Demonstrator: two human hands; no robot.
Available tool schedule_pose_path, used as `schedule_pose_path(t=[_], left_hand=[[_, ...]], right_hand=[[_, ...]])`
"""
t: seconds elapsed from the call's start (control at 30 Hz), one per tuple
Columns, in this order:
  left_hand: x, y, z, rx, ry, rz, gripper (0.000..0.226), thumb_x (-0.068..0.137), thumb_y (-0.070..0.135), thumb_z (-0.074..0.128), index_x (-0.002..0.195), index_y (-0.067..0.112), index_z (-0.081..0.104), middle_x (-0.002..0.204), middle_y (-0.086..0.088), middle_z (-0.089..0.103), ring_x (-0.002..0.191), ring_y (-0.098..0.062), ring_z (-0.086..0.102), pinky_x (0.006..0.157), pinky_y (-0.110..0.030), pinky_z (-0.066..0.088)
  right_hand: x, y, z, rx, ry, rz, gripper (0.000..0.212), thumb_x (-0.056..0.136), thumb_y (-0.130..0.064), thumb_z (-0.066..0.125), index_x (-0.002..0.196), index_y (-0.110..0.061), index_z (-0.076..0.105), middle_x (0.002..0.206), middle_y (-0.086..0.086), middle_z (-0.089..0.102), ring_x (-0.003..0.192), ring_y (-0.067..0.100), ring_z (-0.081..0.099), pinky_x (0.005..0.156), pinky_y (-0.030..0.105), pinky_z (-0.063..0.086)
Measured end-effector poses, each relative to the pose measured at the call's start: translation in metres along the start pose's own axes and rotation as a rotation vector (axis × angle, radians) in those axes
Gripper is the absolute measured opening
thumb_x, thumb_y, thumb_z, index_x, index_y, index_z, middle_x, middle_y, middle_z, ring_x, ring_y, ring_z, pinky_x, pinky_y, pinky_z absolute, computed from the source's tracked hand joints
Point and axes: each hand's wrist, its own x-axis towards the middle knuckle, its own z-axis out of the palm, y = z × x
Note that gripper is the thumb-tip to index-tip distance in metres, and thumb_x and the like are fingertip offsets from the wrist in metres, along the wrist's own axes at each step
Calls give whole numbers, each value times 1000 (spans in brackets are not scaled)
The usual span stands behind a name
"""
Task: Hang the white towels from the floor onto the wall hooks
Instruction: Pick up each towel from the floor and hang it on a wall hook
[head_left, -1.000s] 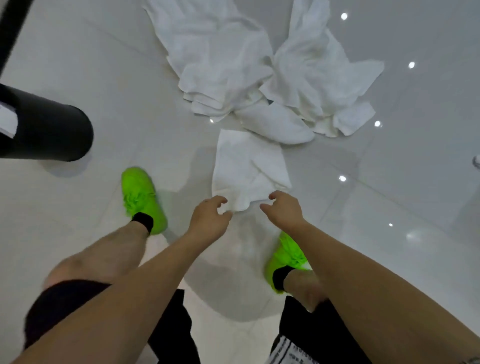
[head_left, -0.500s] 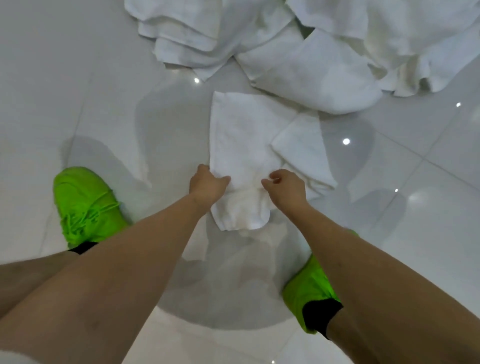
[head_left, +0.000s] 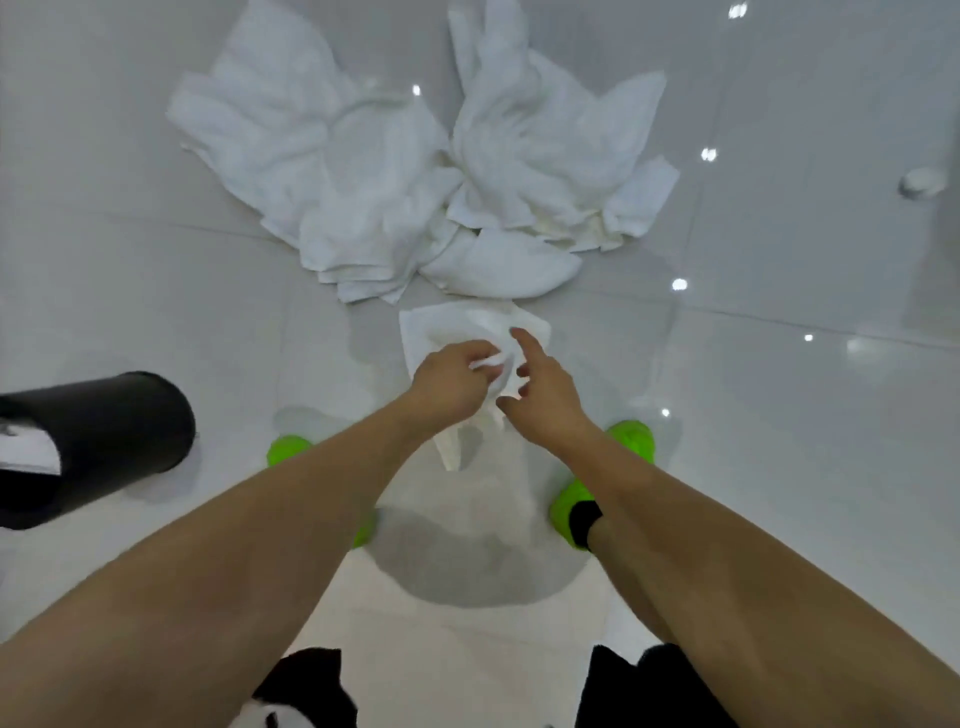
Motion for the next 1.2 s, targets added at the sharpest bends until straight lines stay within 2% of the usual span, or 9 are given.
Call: schedule_pose_path(t=[0.1,0.2,0.4,0.47,0.6,0.7,0.93,1.07,1.2], left_hand=[[-47,107,-37,257,-119,175,16,93,31,60,100,21,71,102,1,70,97,-20,63,76,-27,44],[-92,223,-62,418,-157,275,18,93,32,61,108,30,71,91,14,62,93,-13,58,70,-21,40],[-198,476,-52,644,-68,562,20,90,36,58,106,28,67,99,8,63,95,-17,57,76,-27,43],[-239,551,-46,707,-50,639,19,85,42,63,97,28,67,100,5,65,93,-18,60,73,-30,48],[-317,665,-24,877,-78,790,35,64,58,80,83,32,68,85,8,64,79,-11,61,62,-28,47],[-350,731,15,1053,-19,923,30,60,53,84,73,31,67,75,11,63,73,-10,59,54,-25,40],[-384,857,134,982,234,1301,24,85,33,70,65,29,59,69,6,54,66,-16,52,52,-28,34],[-395,931,192,898,319,1480,19,89,22,56,71,27,59,78,-1,57,80,-27,57,67,-38,49],[-389,1024,249,818,341,1545,15,93,24,53,82,23,63,83,-3,59,88,-30,58,71,-38,49]], right_hand=[[-59,-45,-86,14,98,-167,81,78,-5,67,148,-34,37,128,10,42,109,25,55,83,28,46],[-123,-70,-192,25,158,-225,50,76,-7,72,123,-19,60,129,10,48,114,27,53,91,37,48],[-273,-81,-410,6,442,-223,21,76,-34,76,87,-18,67,83,1,63,78,21,62,62,34,49],[-326,-71,-471,-35,561,-193,30,75,-43,76,73,-17,61,73,1,61,66,18,59,51,31,42],[-428,-34,-571,-147,796,-131,35,66,-54,78,66,-22,64,67,-2,61,63,15,58,49,30,40],[-492,8,-620,-163,953,-79,30,63,-53,78,60,-28,61,61,-7,58,60,11,56,47,25,30],[-610,119,-699,-14,1240,66,21,74,-43,77,70,-26,66,69,-8,65,68,10,62,57,32,51],[-650,165,-761,-33,1405,126,34,72,-49,77,60,-24,58,61,-5,57,62,12,54,51,31,35],[-683,215,-837,-52,1509,194,38,68,-48,79,57,-24,52,59,-7,54,60,8,50,49,30,29]])
